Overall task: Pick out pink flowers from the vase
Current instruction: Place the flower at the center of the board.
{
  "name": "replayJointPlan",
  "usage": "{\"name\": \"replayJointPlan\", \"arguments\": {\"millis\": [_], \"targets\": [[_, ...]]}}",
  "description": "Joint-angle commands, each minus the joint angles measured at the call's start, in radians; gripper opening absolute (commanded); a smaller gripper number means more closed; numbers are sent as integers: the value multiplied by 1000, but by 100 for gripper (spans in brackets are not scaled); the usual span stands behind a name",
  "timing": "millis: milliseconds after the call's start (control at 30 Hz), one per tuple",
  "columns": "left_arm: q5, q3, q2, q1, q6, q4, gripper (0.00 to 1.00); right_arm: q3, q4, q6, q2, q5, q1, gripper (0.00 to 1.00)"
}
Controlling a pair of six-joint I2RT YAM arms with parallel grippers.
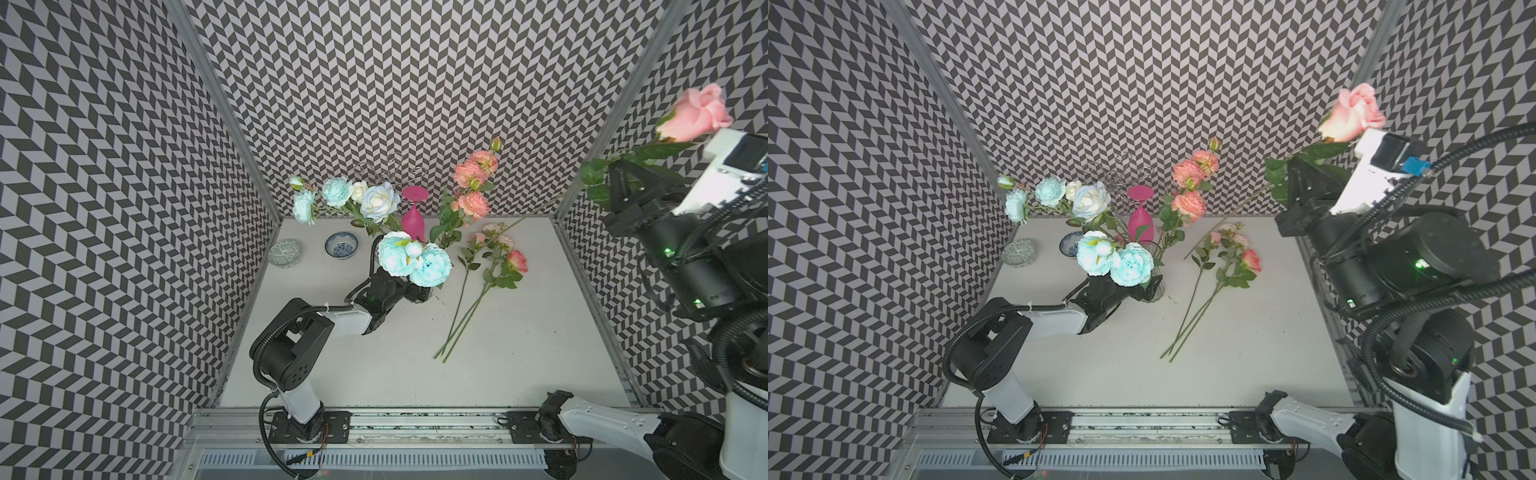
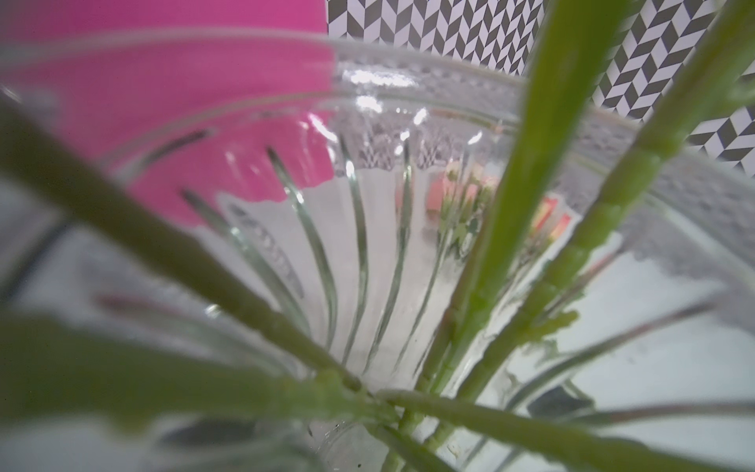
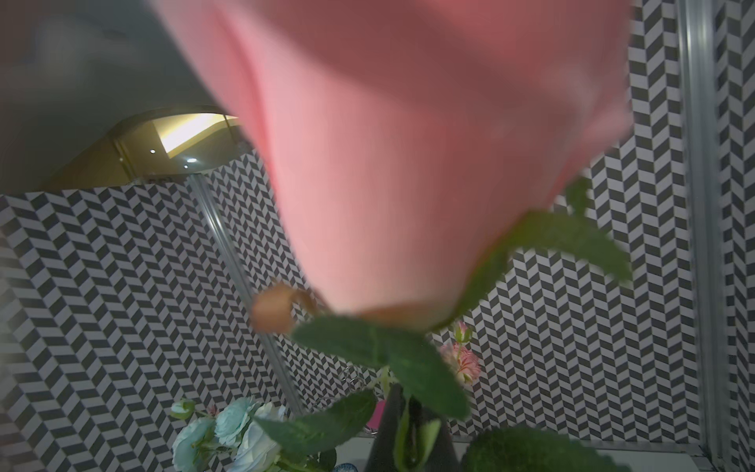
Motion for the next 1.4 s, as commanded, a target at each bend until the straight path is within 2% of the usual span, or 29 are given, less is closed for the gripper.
{"name": "replayJointPlan", "arguments": {"millis": [0,67,100,200,267,433,633,767,867,1000,1167,1233,1367], "targets": [[9,-18,22,-7,-6,-39,100,-12,-195,74,75,140,-2,0],[11,-17,20,-7,-9,-39,100,-29,-237,113,99,126,-39,0],[13,-16,19,-7,-8,-38,100,-38,-254,132,109,78,-90,0],[17,-16,19,-7,-12,-38,100,-158,-220,152,81,-178,-327,0],[16,-17,17,-7,-9,-37,100,-289,-178,175,60,-319,-432,0],[10,-18,10,-7,-5,-37,100,-646,26,253,32,-611,-575,0],[17,-15,18,-8,-15,-31,100,-792,177,294,131,-893,-644,0],[26,-8,25,-9,-17,-32,100,-860,303,317,227,-968,-673,0],[27,-11,23,-8,-23,-32,100,-866,353,306,336,-959,-673,0],[27,-13,23,-8,-23,-29,100,-774,346,286,538,-927,-670,1],[26,-11,23,-8,-24,-31,100,-695,340,267,694,-857,-667,3],[27,-11,25,-9,-25,-31,100,-702,345,266,708,-838,-665,8],[32,-10,30,-9,-29,-27,100,-763,384,277,667,-782,-652,30]]}}
